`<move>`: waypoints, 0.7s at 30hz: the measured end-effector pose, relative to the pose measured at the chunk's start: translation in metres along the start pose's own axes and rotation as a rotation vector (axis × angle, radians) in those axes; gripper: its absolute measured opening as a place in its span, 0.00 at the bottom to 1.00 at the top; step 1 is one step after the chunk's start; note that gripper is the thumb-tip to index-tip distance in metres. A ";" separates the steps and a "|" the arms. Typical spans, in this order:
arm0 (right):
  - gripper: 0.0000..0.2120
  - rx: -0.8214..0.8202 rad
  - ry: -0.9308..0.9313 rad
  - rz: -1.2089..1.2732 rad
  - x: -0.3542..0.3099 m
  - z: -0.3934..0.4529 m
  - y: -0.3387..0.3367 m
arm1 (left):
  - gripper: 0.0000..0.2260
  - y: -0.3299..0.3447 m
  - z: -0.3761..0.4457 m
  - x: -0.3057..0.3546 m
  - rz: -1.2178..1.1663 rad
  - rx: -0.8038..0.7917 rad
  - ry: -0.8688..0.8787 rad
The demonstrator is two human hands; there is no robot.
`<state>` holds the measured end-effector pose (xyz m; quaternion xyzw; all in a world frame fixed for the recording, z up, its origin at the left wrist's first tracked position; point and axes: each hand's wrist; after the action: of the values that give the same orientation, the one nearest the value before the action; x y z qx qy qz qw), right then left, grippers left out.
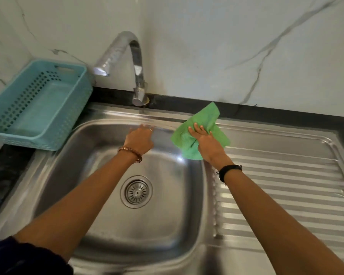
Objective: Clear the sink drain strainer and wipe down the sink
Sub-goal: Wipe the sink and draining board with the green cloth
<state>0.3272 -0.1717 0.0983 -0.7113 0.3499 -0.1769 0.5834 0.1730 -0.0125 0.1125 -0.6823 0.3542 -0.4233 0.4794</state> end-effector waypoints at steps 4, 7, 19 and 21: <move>0.31 0.012 0.115 0.042 0.065 -0.011 -0.008 | 0.24 0.020 0.015 0.073 -0.035 0.053 0.227; 0.30 0.001 0.199 0.073 0.132 -0.020 -0.017 | 0.21 0.034 0.023 0.123 -0.154 0.075 0.220; 0.30 0.036 0.313 0.137 0.203 -0.037 -0.025 | 0.21 0.036 0.028 0.161 -0.178 0.002 0.056; 0.29 0.083 0.289 0.145 0.178 -0.034 -0.018 | 0.20 0.035 0.031 0.162 -0.155 -0.012 0.048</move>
<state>0.4333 -0.3200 0.0964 -0.6266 0.4728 -0.2491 0.5672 0.2617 -0.1558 0.1122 -0.7000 0.3144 -0.4733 0.4326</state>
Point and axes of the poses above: each hand's wrist, its own z-axis towards the middle knuckle, its own y-axis out of the palm, x = y × z, and after that the axes turned 13 degrees about y, right-handed
